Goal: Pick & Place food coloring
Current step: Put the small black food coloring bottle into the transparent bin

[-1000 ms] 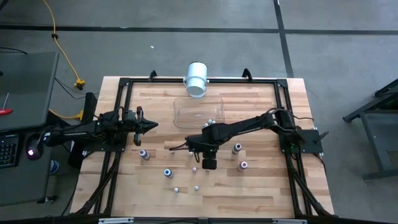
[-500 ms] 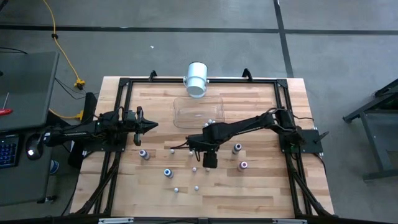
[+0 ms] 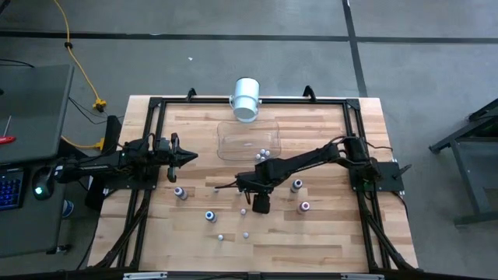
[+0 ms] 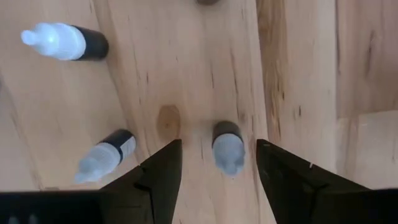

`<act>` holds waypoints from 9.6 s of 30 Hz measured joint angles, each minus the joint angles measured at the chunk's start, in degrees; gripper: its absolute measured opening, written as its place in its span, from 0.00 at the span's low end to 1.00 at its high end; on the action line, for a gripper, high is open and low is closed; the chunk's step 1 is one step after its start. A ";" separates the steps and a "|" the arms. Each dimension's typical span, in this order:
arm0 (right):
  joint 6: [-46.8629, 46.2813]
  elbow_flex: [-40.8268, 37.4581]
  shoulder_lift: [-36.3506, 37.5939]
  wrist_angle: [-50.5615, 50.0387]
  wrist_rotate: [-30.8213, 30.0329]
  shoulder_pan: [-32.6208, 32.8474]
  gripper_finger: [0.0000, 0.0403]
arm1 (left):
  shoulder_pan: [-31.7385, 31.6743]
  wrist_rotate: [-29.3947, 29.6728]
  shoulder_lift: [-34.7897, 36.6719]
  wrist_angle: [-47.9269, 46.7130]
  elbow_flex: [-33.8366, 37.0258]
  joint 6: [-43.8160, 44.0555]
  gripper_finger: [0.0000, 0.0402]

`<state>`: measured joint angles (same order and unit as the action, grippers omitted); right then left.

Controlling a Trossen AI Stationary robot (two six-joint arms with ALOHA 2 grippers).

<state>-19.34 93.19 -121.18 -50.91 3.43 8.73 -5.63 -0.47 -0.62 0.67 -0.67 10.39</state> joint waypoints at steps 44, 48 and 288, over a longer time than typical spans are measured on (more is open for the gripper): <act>-0.17 0.02 0.96 -1.73 -1.32 0.00 0.25 | 0.01 0.00 0.01 0.01 0.00 0.01 0.00; -0.17 0.02 0.96 -1.73 -1.30 0.00 0.22 | 0.00 0.00 0.02 0.00 0.00 0.00 0.00; -14.35 -9.64 9.00 4.82 -5.68 -24.41 0.20 | 0.02 0.00 0.02 0.00 0.00 0.00 0.00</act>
<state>-33.69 83.55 -112.18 -46.09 -2.25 -15.68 -5.61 -0.47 -0.60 0.67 -0.67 10.40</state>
